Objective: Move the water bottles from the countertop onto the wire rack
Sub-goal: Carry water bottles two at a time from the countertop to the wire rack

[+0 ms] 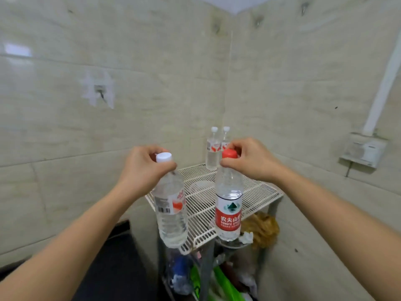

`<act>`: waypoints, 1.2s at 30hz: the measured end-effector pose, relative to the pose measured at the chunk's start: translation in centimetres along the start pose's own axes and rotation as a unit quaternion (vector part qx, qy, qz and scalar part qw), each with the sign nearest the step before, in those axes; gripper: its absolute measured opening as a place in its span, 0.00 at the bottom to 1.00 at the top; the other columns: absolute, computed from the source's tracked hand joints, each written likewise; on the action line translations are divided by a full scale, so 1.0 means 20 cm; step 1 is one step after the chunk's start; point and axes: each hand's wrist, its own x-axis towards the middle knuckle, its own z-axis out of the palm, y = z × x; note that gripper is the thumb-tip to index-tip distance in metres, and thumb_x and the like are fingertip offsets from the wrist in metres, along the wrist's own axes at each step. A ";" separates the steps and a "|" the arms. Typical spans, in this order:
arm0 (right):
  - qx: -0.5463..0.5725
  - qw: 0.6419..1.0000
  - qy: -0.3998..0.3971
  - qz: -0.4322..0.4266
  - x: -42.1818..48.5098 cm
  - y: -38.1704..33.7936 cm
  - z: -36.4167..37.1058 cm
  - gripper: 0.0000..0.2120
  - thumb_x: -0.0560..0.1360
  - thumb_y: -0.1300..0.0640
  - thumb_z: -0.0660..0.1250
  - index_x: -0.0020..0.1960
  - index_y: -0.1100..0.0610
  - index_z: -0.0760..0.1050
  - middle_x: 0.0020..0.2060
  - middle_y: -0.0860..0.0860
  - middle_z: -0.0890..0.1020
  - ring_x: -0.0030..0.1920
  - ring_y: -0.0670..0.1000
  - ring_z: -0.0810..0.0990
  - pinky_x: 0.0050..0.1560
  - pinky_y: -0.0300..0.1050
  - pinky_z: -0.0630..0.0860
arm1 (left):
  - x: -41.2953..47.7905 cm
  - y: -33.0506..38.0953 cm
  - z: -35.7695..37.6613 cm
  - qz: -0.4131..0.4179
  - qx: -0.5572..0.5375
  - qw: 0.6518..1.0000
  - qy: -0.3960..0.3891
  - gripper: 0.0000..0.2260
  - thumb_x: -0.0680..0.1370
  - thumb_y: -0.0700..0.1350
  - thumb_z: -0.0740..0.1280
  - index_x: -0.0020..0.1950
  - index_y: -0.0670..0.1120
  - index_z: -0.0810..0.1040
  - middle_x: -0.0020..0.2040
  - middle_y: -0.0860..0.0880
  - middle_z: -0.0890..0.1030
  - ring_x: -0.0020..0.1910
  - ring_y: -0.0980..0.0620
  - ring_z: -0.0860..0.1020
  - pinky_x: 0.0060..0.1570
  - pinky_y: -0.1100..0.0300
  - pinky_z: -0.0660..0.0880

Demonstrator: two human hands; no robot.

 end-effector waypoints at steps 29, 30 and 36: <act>-0.002 0.994 -0.105 -0.032 1.73 0.90 0.50 0.08 0.68 0.53 0.73 0.45 0.55 0.80 0.41 0.51 0.82 0.43 0.54 0.81 0.45 0.52 0.80 | 1.51 -0.53 0.78 -0.070 0.067 0.994 0.045 0.08 0.68 0.41 0.75 0.37 0.53 0.79 0.38 0.49 0.80 0.38 0.52 0.76 0.44 0.55 0.75; -0.006 0.993 -0.109 -0.036 1.75 0.91 0.52 0.09 0.68 0.53 0.73 0.45 0.55 0.80 0.41 0.51 0.82 0.44 0.52 0.81 0.46 0.51 0.80 | 1.52 -0.54 0.79 -0.072 0.071 0.994 0.045 0.07 0.69 0.41 0.75 0.42 0.51 0.82 0.40 0.49 0.80 0.40 0.53 0.77 0.46 0.55 0.76; -0.021 0.990 -0.130 -0.044 1.86 0.92 0.59 0.11 0.68 0.51 0.73 0.49 0.53 0.80 0.44 0.49 0.81 0.46 0.51 0.80 0.48 0.49 0.78 | 1.60 -0.58 0.82 -0.080 0.089 0.992 0.033 0.17 0.70 0.41 0.75 0.58 0.43 0.81 0.45 0.49 0.81 0.43 0.54 0.78 0.44 0.61 0.73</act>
